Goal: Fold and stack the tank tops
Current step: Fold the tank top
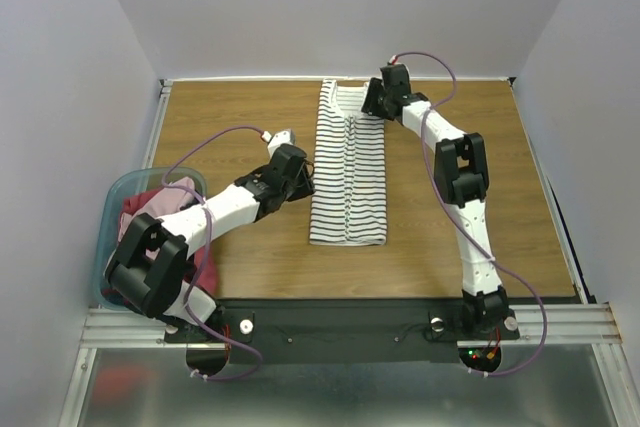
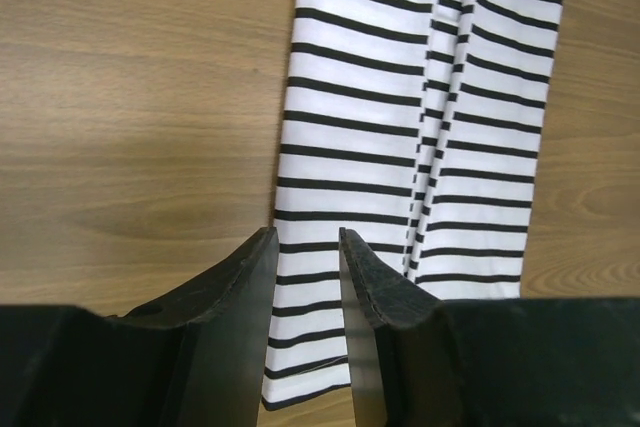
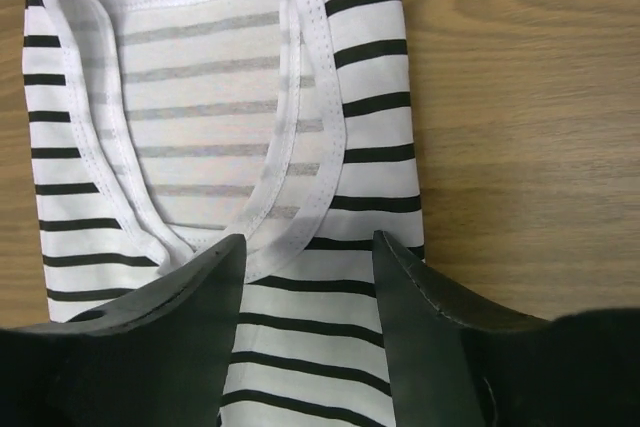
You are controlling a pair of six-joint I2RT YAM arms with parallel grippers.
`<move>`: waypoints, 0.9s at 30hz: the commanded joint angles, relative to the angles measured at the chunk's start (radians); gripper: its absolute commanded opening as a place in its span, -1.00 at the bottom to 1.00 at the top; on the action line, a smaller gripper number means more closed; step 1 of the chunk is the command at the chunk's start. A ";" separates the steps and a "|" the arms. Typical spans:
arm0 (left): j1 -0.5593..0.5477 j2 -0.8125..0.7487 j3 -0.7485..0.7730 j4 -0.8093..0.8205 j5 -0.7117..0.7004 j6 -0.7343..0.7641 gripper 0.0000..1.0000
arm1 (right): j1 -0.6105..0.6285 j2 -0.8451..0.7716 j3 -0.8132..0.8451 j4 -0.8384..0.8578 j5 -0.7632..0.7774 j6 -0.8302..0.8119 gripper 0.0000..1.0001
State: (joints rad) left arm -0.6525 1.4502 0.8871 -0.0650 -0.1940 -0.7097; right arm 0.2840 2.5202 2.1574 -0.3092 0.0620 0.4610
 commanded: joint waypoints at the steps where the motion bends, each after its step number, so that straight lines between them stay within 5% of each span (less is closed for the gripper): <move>1: -0.003 -0.020 0.015 0.059 0.071 0.039 -0.14 | -0.006 -0.073 0.039 -0.013 -0.019 -0.041 0.26; 7: -0.016 -0.106 -0.154 0.123 0.099 -0.039 -0.11 | 0.000 -0.412 -0.224 -0.037 0.018 -0.003 0.41; 13: -0.087 -0.188 -0.313 0.192 0.074 -0.145 0.04 | 0.059 -0.751 -0.799 -0.008 0.050 0.041 0.33; 18: -0.147 -0.214 -0.362 0.205 0.022 -0.191 0.10 | 0.145 -0.990 -1.170 0.062 0.078 0.103 -0.05; 20: -0.165 -0.215 -0.373 0.209 0.002 -0.211 0.10 | 0.194 -1.040 -1.243 0.084 0.065 0.137 -0.39; 27: -0.197 -0.211 -0.389 0.208 -0.035 -0.238 0.10 | 0.359 -1.138 -1.390 0.099 0.114 0.220 -0.75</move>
State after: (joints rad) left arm -0.8360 1.2648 0.5144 0.1097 -0.1783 -0.9195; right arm 0.6018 1.4609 0.7811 -0.2794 0.1276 0.6167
